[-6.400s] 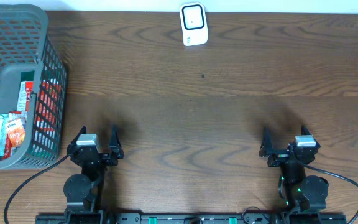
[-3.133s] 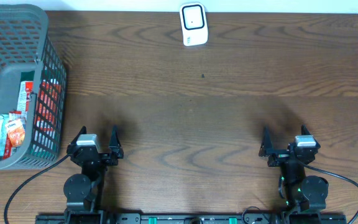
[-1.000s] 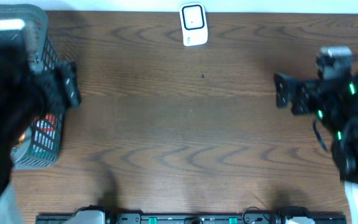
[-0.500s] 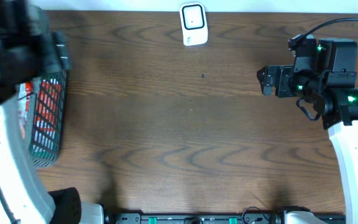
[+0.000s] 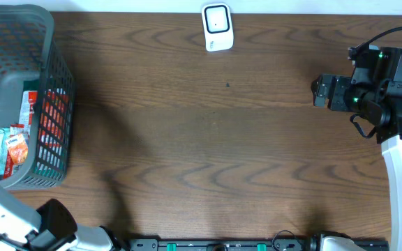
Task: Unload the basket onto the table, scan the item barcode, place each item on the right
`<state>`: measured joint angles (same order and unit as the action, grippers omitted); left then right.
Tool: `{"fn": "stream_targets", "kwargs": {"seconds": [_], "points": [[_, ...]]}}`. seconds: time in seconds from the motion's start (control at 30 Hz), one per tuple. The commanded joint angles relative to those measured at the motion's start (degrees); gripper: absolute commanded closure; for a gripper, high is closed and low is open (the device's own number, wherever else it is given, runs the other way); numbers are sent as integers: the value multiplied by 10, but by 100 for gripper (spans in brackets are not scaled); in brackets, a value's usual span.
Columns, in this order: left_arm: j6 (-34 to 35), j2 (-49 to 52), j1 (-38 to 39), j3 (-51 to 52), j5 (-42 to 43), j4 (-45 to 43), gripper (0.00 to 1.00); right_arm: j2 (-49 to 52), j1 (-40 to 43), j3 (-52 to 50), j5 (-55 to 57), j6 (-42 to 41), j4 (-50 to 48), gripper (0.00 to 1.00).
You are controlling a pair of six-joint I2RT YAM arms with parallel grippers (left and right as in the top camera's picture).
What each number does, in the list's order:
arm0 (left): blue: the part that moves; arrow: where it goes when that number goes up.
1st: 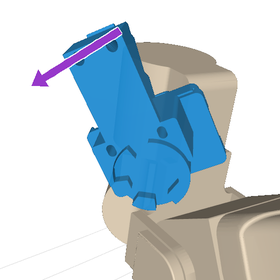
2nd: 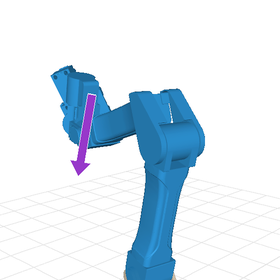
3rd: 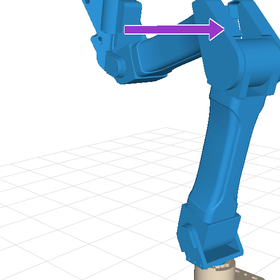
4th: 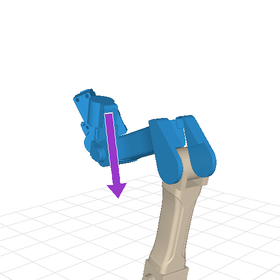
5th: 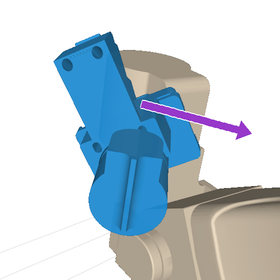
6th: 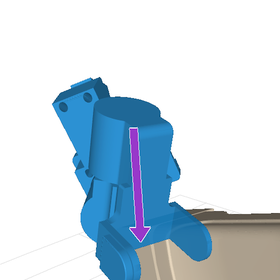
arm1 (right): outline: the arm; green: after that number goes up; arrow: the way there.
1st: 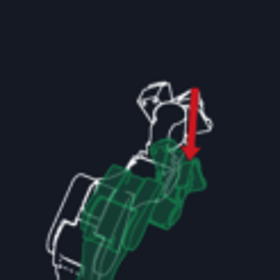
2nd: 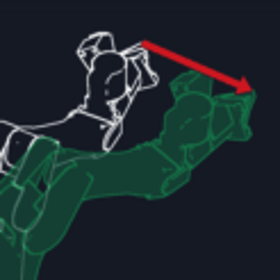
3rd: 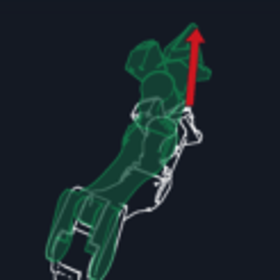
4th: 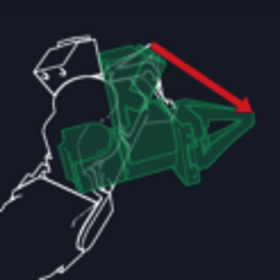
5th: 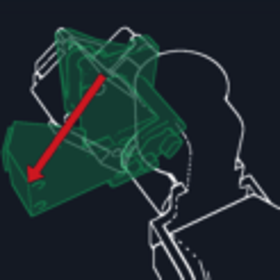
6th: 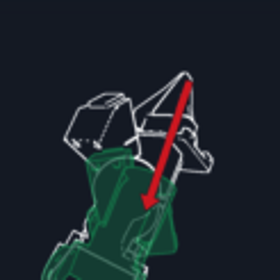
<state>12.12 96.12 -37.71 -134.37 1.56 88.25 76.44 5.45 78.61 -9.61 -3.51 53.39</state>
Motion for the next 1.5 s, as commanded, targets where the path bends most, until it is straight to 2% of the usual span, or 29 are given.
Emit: {"fn": "stream_targets", "kwargs": {"seconds": [0.0,0.27,0.67,1.13,1.47], "points": [[13,25,-18,25,5,4,16,-4,2,10,2,-7,2,1],[18,35,-21,118,-40,-12,16,-4,2,10,1,-7,2,1],[-16,35,-22,326,-43,-157,39,-4,2,10,1,-7,2,1],[-27,36,-22,535,-42,-394,40,-4,2,10,1,-7,2,1],[-27,39,-22,612,-42,-487,41,-4,2,10,1,-7,2,1]]}}
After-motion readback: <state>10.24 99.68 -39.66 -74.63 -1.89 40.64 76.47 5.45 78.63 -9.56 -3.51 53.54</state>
